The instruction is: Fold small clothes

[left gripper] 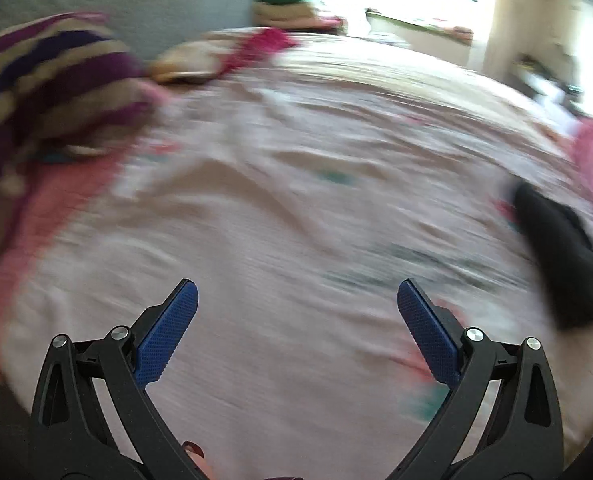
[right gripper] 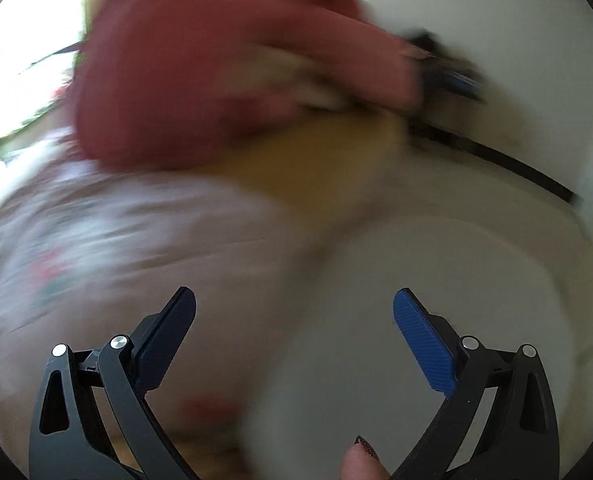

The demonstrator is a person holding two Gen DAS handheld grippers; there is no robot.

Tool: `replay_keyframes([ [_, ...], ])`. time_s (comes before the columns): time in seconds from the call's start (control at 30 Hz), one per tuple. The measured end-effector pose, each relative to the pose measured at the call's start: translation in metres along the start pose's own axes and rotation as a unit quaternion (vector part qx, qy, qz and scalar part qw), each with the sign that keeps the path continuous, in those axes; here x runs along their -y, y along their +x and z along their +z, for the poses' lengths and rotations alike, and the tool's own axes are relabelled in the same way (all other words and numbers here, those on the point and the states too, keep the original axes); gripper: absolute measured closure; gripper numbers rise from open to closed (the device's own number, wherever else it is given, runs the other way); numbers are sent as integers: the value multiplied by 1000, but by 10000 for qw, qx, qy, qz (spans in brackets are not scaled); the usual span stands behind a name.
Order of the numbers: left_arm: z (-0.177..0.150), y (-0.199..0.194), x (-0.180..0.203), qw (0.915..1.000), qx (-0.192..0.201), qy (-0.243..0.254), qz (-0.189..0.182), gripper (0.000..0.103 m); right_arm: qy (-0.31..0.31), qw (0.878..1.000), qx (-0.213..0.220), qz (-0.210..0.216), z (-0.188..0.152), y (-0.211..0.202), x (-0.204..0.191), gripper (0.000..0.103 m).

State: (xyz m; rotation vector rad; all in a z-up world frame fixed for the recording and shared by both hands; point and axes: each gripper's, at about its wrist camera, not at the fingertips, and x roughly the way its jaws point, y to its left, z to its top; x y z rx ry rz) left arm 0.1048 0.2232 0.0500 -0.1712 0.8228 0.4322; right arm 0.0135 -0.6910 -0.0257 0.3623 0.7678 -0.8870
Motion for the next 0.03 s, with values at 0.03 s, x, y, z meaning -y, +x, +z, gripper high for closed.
replay_keyframes([
  [0.03,12,13,-29,9993,-5,-132,336,9,148,9995,-131,-231,7,16,17,5],
])
